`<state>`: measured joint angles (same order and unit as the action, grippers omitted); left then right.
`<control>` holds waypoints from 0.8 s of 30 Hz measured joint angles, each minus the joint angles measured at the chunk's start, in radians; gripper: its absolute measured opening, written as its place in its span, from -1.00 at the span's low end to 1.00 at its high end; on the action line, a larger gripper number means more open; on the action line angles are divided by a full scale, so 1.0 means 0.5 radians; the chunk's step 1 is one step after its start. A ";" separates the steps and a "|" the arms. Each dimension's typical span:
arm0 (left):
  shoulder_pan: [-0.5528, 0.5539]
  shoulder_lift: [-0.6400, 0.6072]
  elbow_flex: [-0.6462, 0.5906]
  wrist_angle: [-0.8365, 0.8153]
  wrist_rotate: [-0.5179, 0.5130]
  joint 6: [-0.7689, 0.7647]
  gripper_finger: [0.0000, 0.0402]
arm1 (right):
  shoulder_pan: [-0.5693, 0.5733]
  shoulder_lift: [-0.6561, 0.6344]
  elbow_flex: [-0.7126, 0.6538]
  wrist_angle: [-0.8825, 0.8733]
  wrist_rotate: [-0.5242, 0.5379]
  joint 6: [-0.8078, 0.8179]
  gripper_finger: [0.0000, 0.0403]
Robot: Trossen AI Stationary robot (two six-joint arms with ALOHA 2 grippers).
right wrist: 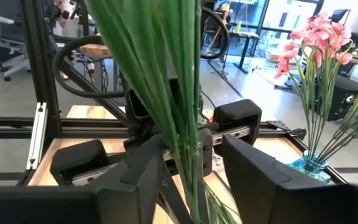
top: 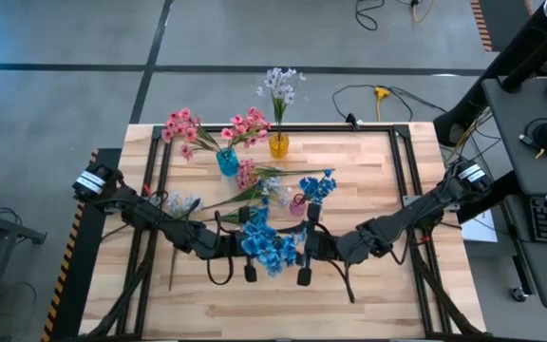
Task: Sort flowers into vase by color
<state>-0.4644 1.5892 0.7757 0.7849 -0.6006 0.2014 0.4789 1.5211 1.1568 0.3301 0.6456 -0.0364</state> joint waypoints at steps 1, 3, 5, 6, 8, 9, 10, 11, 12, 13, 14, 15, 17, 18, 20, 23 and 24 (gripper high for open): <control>0.000 0.000 0.000 0.000 0.001 0.000 -1.00 | -0.001 0.000 0.000 -0.002 -0.001 0.000 -0.28; 0.000 0.000 0.000 0.000 0.000 0.000 -1.00 | -0.006 0.000 0.000 -0.004 -0.005 -0.001 -0.37; 0.000 0.000 0.000 0.001 0.000 0.000 -1.00 | -0.008 0.000 0.000 -0.005 -0.006 -0.001 -0.47; 0.000 0.000 0.000 0.001 0.000 0.000 -1.00 | -0.008 0.000 0.000 -0.006 -0.006 -0.002 -0.52; 0.000 0.000 0.000 0.001 0.000 0.000 -1.00 | -0.008 0.000 0.000 -0.007 -0.013 -0.008 -0.61; 0.000 0.000 0.000 0.001 0.000 0.000 -1.00 | -0.008 0.000 0.000 -0.007 -0.020 -0.014 -0.65; 0.000 0.000 0.000 0.001 0.000 0.000 -1.00 | -0.008 0.000 0.000 -0.007 -0.039 -0.017 -0.69; 0.000 0.000 0.000 0.001 0.003 0.000 -1.00 | -0.008 0.000 0.000 -0.007 -0.048 -0.016 -0.73; 0.000 0.000 0.000 0.000 0.003 0.000 -1.00 | -0.009 -0.001 0.000 -0.008 -0.050 -0.017 -0.76; 0.000 0.000 0.000 0.001 0.003 -0.002 -0.99 | -0.009 -0.001 0.000 -0.007 -0.050 -0.017 -0.79; 0.000 0.001 0.000 0.007 0.002 -0.018 -0.99 | -0.009 -0.001 0.000 -0.007 -0.050 -0.018 -0.82; 0.000 0.001 0.000 0.014 0.002 -0.032 -0.97 | -0.009 -0.001 0.000 -0.005 -0.050 -0.020 -0.84; 0.000 0.002 0.000 0.033 0.002 -0.055 -0.92 | -0.008 -0.002 0.000 -0.005 -0.050 -0.030 -0.85; 0.000 0.003 0.000 0.045 0.002 -0.064 -0.88 | -0.008 -0.002 0.000 -0.007 -0.050 -0.032 -0.85; -0.001 0.003 0.002 0.054 0.002 -0.071 -0.80 | -0.008 -0.002 -0.001 -0.013 -0.050 -0.031 -0.85; -0.001 0.003 0.002 0.046 0.002 -0.103 -0.63 | -0.008 -0.005 -0.001 -0.013 -0.050 -0.032 -0.85; -0.001 0.003 0.002 0.049 0.002 -0.115 -0.56 | -0.008 -0.011 -0.001 -0.017 -0.050 -0.033 -0.85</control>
<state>-0.4648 1.5906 0.7765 0.8093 -0.5999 0.1440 0.4747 1.5155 1.1564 0.3218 0.6205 -0.0528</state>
